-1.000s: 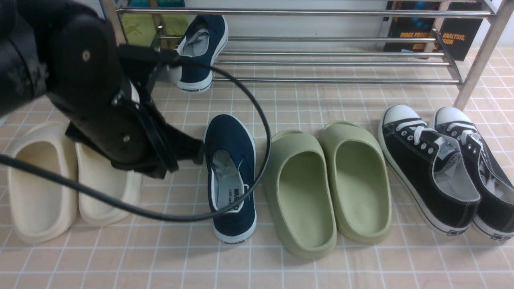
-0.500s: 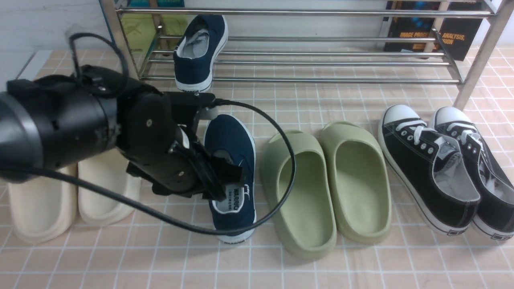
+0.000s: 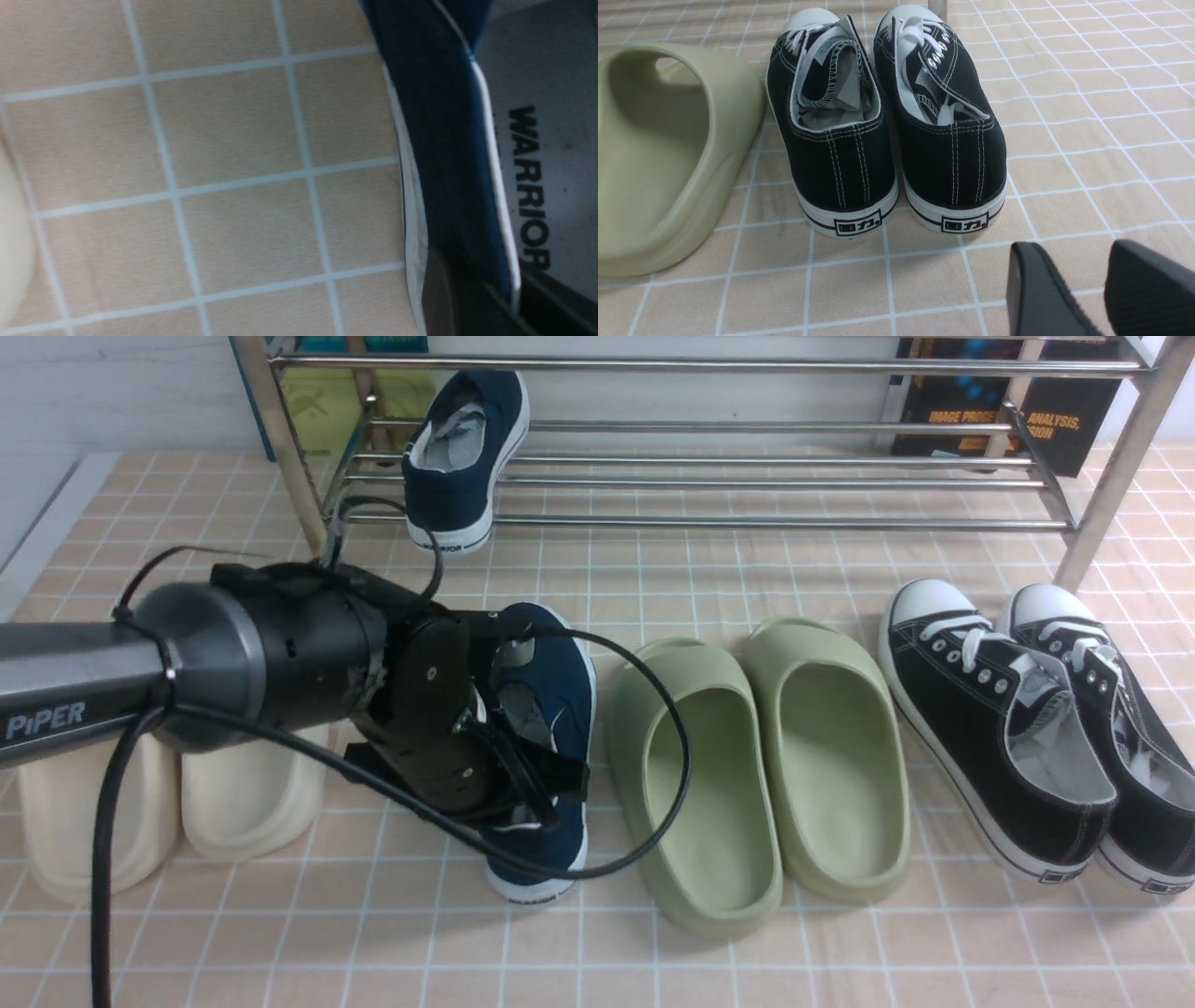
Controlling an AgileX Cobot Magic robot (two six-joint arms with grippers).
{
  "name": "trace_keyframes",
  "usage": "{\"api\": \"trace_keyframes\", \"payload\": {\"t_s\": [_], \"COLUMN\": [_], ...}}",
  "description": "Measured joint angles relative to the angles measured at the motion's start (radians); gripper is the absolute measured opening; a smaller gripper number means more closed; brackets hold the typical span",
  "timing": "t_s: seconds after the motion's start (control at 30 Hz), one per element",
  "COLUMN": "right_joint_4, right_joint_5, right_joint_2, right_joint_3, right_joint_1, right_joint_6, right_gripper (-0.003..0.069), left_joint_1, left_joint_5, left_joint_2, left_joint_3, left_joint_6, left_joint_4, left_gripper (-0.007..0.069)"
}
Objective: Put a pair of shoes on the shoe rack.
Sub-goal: Use the left arm to grab the shoe closest to it, then use the left arm to put a shoe into the shoe rack
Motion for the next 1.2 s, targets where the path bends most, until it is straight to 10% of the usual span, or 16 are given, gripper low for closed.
{"api": "trace_keyframes", "payload": {"t_s": [0.3,1.2], "right_joint_4": [0.000,0.000], "right_joint_5": [0.000,0.000], "right_joint_2": [0.000,0.000], "right_joint_3": [0.000,0.000], "right_joint_1": [0.000,0.000], "right_joint_6": [0.000,0.000], "right_gripper": [0.0237,0.0237], "left_joint_1": [0.007,0.130], "left_joint_5": [0.223,0.152], "left_joint_2": [-0.068,0.394], "left_joint_3": [-0.252,-0.928], "left_joint_6": [0.004,-0.074], "left_joint_4": [0.071,0.072], "left_gripper": [0.0030,0.0037]}}
